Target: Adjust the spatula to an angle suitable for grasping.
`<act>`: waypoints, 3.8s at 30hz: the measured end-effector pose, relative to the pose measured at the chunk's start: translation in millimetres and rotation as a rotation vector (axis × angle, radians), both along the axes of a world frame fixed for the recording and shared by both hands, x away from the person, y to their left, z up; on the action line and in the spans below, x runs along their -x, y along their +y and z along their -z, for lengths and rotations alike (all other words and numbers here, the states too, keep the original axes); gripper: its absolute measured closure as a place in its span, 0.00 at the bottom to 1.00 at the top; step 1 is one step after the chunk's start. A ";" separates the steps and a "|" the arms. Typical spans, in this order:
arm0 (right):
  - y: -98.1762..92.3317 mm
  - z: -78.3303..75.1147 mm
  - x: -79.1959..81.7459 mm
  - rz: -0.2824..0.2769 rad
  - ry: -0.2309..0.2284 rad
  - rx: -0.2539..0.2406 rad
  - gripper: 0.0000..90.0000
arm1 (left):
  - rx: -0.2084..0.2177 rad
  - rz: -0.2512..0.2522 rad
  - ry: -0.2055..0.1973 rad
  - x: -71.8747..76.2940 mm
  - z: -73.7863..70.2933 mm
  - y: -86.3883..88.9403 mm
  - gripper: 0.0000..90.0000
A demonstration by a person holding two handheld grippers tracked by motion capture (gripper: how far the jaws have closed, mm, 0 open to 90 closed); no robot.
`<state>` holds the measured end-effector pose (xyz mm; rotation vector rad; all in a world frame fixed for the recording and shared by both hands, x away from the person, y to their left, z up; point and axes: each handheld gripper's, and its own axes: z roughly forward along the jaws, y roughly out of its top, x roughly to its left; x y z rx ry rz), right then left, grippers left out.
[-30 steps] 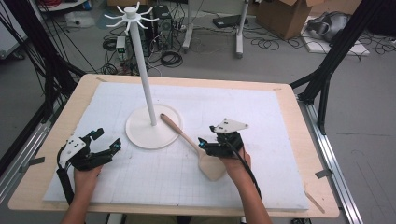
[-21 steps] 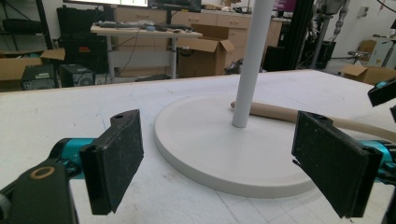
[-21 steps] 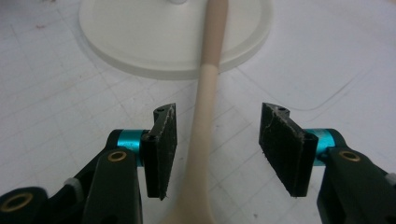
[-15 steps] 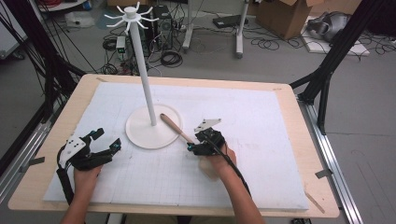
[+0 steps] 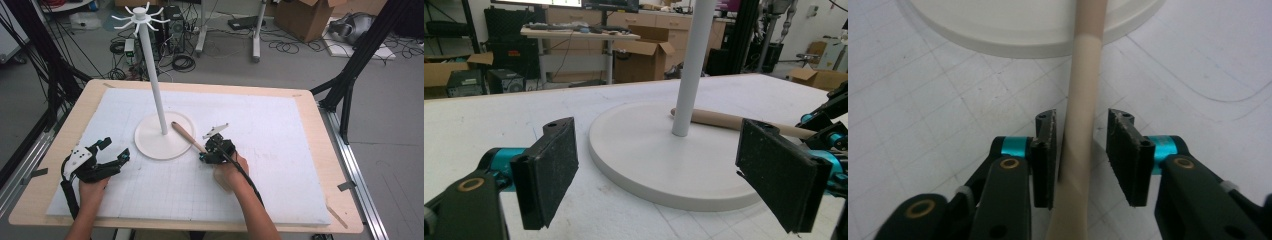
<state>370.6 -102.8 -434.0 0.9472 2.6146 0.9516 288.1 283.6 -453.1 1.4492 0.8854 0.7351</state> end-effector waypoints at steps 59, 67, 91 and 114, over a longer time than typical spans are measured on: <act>-50.8 -52.1 80.9 0.144 -0.331 -0.328 0.87 | 0.003 0.416 0.159 -36.9 -77.5 -150.9 0.43; -44.0 -51.3 83.2 0.119 -0.355 -0.333 0.87 | 0.013 0.419 0.183 -47.6 -80.7 -163.6 0.46; -18.7 -51.2 86.0 0.078 -0.406 -0.253 0.87 | 0.018 0.457 0.204 -50.6 -101.3 -183.7 0.65; -22.2 -79.9 75.6 -0.063 -0.451 -0.347 0.66 | -0.010 0.636 0.100 -43.0 -143.3 -176.2 0.84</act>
